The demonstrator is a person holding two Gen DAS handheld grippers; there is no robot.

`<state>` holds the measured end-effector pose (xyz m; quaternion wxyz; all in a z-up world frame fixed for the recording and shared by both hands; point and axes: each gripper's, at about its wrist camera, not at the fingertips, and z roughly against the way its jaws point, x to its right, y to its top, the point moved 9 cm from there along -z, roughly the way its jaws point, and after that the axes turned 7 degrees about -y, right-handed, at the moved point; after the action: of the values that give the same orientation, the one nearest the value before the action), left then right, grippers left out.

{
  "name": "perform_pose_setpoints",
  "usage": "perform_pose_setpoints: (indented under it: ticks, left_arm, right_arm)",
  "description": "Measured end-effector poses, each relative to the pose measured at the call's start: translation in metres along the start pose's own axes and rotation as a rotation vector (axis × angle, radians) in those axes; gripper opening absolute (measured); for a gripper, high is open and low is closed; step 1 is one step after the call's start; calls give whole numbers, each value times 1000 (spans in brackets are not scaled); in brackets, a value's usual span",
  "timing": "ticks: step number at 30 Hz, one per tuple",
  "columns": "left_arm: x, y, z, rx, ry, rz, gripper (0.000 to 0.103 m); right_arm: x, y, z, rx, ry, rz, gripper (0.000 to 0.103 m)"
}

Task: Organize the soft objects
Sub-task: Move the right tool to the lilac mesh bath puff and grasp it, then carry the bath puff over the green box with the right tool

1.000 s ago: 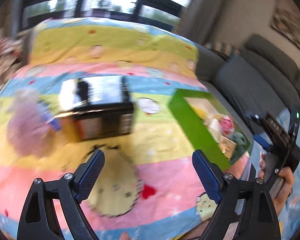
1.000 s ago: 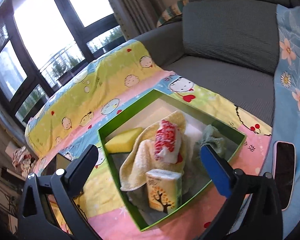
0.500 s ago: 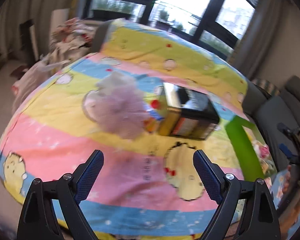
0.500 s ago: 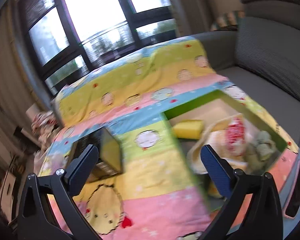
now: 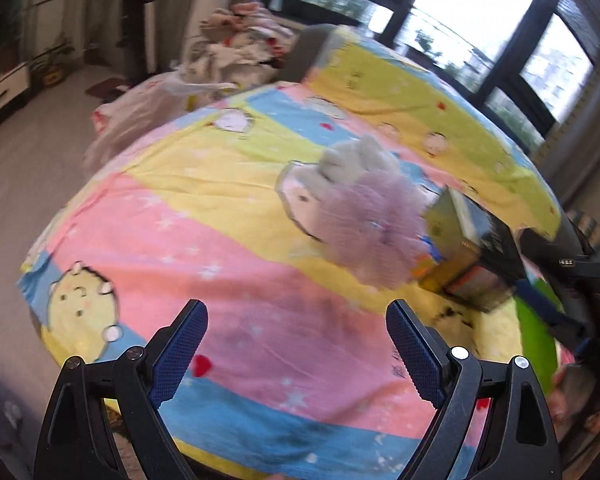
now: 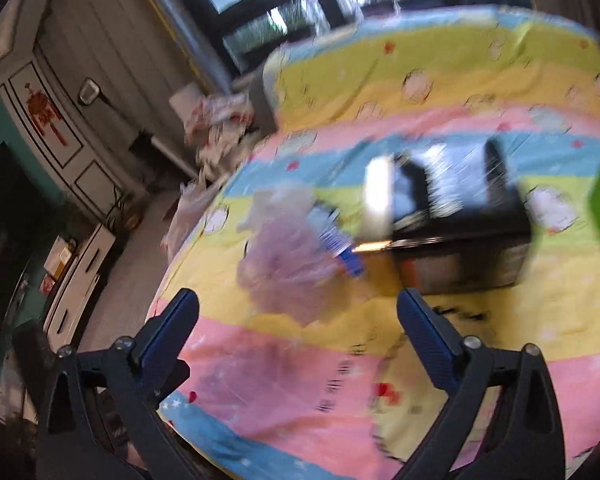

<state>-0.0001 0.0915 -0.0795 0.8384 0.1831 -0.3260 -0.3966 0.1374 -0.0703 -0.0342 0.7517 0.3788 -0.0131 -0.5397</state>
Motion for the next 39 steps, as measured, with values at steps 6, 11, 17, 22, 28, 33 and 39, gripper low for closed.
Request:
perform_pose_setpoints:
  ticks: [6, 11, 17, 22, 28, 33, 39]
  left_arm:
    - [-14, 3, 2, 4, -5, 39, 91]
    - [-18, 4, 3, 6, 15, 31, 91]
    - [-17, 3, 3, -7, -8, 33, 91]
    - [-19, 3, 2, -11, 0, 43, 91]
    - [-5, -3, -1, -46, -81, 46, 91]
    - [16, -12, -4, -74, -137, 17, 91]
    - [58, -35, -16, -134, -227, -69, 91]
  right_arm:
    - [-5, -5, -63, -66, -41, -59, 81]
    - [-3, -17, -98, -124, -61, -107, 70]
    - [1, -25, -113, -133, -95, -99, 13]
    - [-2, -21, -74, -105, -8, -110, 10]
    - [12, -27, -1, -79, 33, -132, 10]
    - [43, -62, 25, -182, 47, -179, 13]
    - [95, -90, 36, -197, -109, -219, 49]
